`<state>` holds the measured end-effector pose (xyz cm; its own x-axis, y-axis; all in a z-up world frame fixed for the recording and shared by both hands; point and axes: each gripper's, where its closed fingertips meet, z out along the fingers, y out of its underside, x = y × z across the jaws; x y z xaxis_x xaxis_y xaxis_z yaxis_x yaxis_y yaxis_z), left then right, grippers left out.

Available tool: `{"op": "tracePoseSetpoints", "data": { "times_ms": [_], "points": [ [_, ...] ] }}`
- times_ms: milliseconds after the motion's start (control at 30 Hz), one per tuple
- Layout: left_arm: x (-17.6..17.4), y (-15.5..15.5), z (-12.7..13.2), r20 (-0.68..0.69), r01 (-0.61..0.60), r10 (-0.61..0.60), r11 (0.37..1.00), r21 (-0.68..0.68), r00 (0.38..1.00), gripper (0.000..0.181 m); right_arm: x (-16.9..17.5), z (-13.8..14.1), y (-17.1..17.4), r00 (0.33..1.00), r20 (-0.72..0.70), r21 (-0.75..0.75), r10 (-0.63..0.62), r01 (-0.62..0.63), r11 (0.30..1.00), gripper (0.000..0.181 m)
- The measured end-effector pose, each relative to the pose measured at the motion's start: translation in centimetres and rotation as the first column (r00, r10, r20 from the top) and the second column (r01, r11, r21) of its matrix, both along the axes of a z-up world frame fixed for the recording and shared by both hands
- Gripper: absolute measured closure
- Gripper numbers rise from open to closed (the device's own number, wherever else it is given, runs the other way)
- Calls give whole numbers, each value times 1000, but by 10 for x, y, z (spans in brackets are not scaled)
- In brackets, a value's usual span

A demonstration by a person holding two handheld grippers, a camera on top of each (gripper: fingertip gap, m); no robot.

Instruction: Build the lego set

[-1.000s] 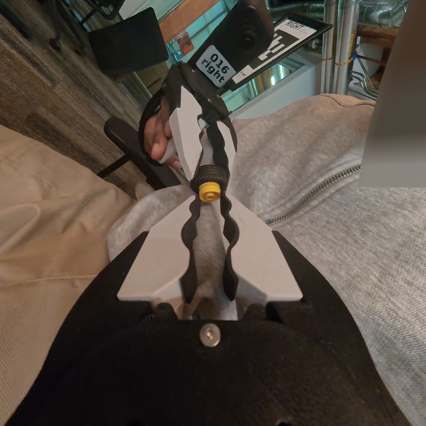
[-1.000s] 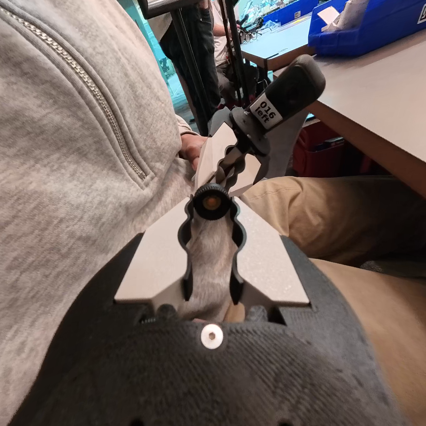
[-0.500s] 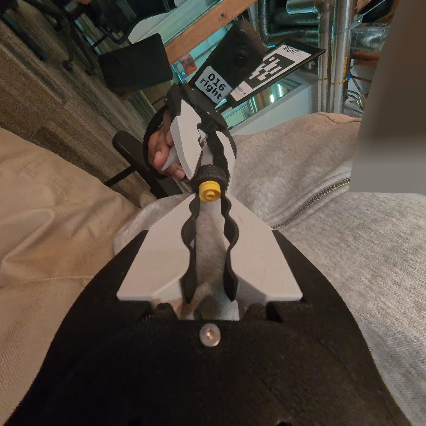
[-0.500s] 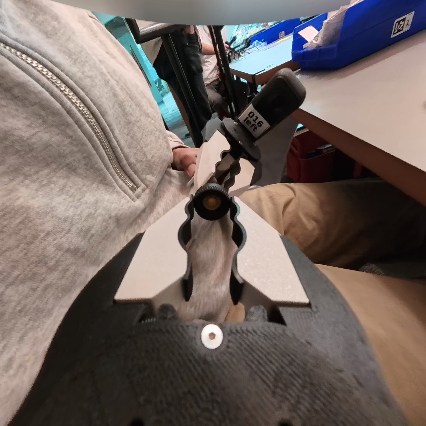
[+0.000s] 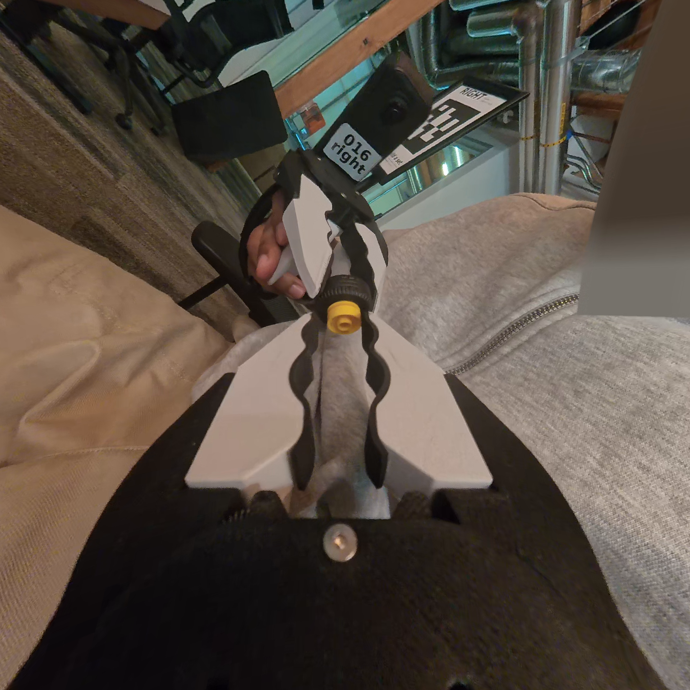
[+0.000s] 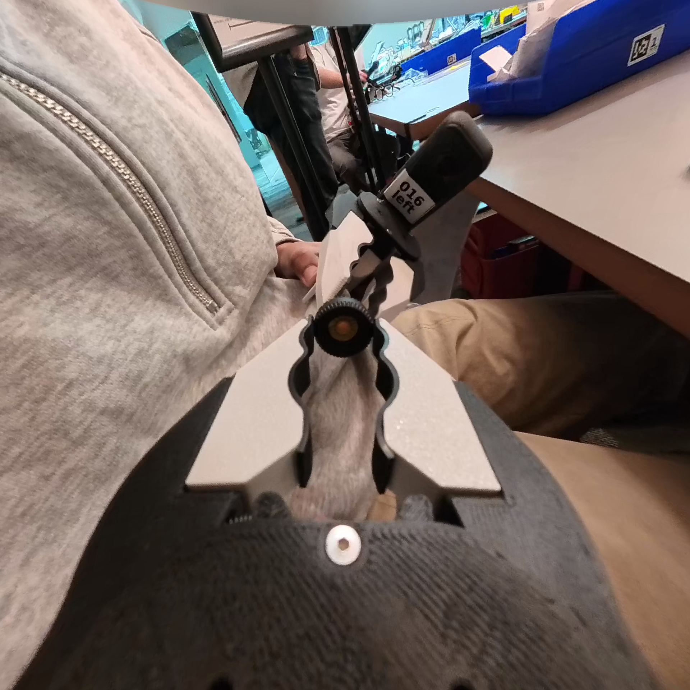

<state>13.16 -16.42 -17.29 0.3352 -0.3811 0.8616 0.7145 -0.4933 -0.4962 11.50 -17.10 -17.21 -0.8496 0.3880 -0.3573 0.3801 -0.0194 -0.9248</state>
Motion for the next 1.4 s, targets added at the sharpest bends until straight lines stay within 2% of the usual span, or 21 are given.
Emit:
{"op": "tracePoseSetpoints", "data": {
  "times_ms": [267, 533, 700, 833, 967, 1100, 1233, 1300, 1400],
  "points": [
    [-3, 0, 1, -41, -22, 22, 1000, 11, 999, 166, -2, -5, -5, 1000, -28, 52, -4, 5, 999, 147],
    [-24, -3, 6, 80, -104, 100, 994, 44, 992, 166, -17, 7, 10, 992, -51, 19, -111, 112, 994, 139],
    [-29, -3, 7, 86, -129, 124, 990, 49, 988, 166, -18, 17, 11, 976, -162, 61, -145, 156, 986, 149],
    [-36, -1, 3, 98, -169, 166, 985, 20, 981, 165, -18, 13, 4, 968, -216, 157, -130, 166, 973, 152],
    [-42, 1, 0, 93, -220, 220, 975, -10, 971, 164, -29, 5, 4, 936, -294, 272, -194, 276, 922, 156],
    [-44, 2, -3, 62, -250, 251, 968, -33, 966, 164, -38, 2, 7, 906, -348, 330, -241, 359, 873, 167],
    [-46, 2, -6, 35, -272, 275, 961, -54, 961, 164, -41, -2, 7, 923, -256, 286, -285, 355, 890, 170],
    [-45, 2, -6, 29, -274, 276, 960, -49, 961, 165, -40, -1, 7, 939, -143, 203, -313, 337, 919, 170],
    [-45, 2, -5, 26, -274, 275, 961, -41, 961, 165, -41, 1, 9, 945, 91, 1, -316, 317, 948, 172]
  ]
}}
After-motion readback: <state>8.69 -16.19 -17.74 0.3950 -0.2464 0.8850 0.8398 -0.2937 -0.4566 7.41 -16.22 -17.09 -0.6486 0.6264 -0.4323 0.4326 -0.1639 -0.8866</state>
